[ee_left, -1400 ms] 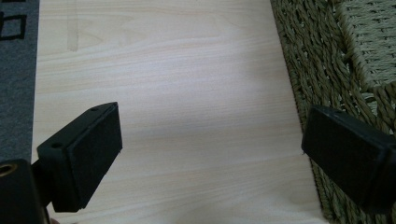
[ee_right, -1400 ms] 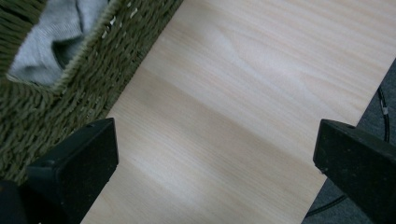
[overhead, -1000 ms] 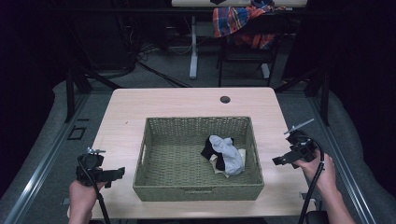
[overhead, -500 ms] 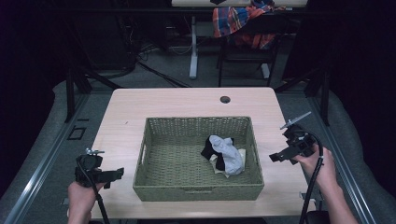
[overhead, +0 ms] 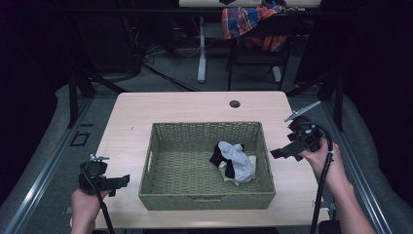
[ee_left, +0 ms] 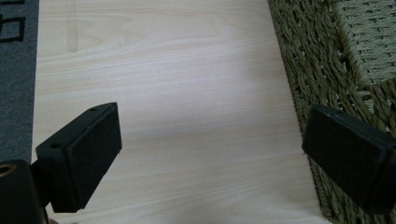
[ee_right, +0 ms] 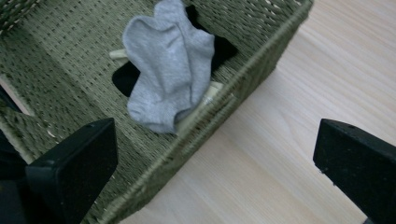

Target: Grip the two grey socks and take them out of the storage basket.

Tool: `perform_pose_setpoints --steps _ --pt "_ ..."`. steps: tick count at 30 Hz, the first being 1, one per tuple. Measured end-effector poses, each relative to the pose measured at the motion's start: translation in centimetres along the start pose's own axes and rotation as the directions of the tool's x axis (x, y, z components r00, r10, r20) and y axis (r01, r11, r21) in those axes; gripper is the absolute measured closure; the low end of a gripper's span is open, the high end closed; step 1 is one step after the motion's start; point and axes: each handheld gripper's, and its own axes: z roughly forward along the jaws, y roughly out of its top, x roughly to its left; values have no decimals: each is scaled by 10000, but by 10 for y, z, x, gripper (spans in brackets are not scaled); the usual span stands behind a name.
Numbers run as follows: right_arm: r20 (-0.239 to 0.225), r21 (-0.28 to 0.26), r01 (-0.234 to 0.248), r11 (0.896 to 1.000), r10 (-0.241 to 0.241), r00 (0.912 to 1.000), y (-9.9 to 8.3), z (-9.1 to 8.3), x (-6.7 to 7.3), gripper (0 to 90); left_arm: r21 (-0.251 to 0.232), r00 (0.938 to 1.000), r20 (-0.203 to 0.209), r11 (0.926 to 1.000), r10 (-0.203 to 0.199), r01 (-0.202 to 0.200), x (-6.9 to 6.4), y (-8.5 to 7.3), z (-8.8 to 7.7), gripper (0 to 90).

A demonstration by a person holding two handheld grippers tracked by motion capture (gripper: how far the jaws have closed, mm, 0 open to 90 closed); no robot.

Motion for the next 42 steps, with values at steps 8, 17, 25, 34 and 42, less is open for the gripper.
perform_pose_setpoints --steps 8,17,25,34,42 --pt "-126 204 556 9982 -554 9984 27 9 19 0 -4 10000 -21 10000 7 -7 0 0 0 48" --pt "-671 503 972 9940 -938 9933 52 37 38 0 -18 10000 -9 10000 -9 9 0 0 0 48" --pt "-796 933 1369 9862 -1297 9884 67 62 45 57 -18 10000 10 10000 -15 15 0 0 0 48" --pt "-789 1818 1549 9711 -1427 9866 63 96 50 221 33 10000 20 10000 9 -9 0 1 1 48" --pt "-264 2371 1720 9561 -1707 9850 61 115 58 385 70 10000 27 10000 23 -24 -1 1 0 48"
